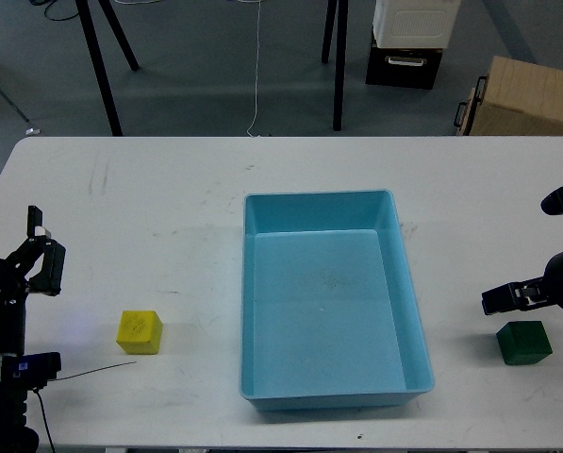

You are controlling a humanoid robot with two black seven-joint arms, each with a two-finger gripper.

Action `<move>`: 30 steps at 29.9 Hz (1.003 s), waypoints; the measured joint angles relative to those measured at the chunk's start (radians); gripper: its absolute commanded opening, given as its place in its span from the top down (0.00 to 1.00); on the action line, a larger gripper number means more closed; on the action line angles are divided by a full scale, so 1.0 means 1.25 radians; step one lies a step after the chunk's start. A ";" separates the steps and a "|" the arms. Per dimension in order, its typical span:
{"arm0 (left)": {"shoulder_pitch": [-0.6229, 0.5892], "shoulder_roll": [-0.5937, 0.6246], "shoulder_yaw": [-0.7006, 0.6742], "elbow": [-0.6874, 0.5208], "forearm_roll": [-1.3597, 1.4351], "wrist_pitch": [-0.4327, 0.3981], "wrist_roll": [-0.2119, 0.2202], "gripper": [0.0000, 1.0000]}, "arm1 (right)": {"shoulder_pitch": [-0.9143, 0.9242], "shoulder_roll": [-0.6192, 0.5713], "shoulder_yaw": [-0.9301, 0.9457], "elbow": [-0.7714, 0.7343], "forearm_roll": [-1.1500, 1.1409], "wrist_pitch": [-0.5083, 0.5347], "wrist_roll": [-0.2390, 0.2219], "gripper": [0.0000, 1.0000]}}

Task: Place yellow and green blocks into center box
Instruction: 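Move the right gripper down onto the green cube and close it, then lift the green cube with the right gripper over the blue tray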

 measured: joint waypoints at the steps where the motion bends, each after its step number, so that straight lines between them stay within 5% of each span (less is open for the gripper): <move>1: 0.000 0.000 0.000 0.000 0.000 0.000 0.000 0.00 | -0.006 -0.005 0.000 0.000 -0.001 -0.002 -0.001 0.01; 25: 0.002 0.000 0.021 0.017 0.000 0.000 -0.001 0.00 | -0.180 0.020 0.051 -0.051 -0.022 -0.061 -0.030 0.03; 27: 0.002 0.000 0.022 0.021 0.000 0.000 -0.001 0.00 | -0.188 0.021 0.056 -0.051 -0.022 -0.062 -0.031 0.15; 30: 0.001 0.000 0.023 0.023 0.000 0.000 -0.001 0.00 | -0.192 0.022 0.058 -0.051 -0.022 -0.063 -0.031 0.47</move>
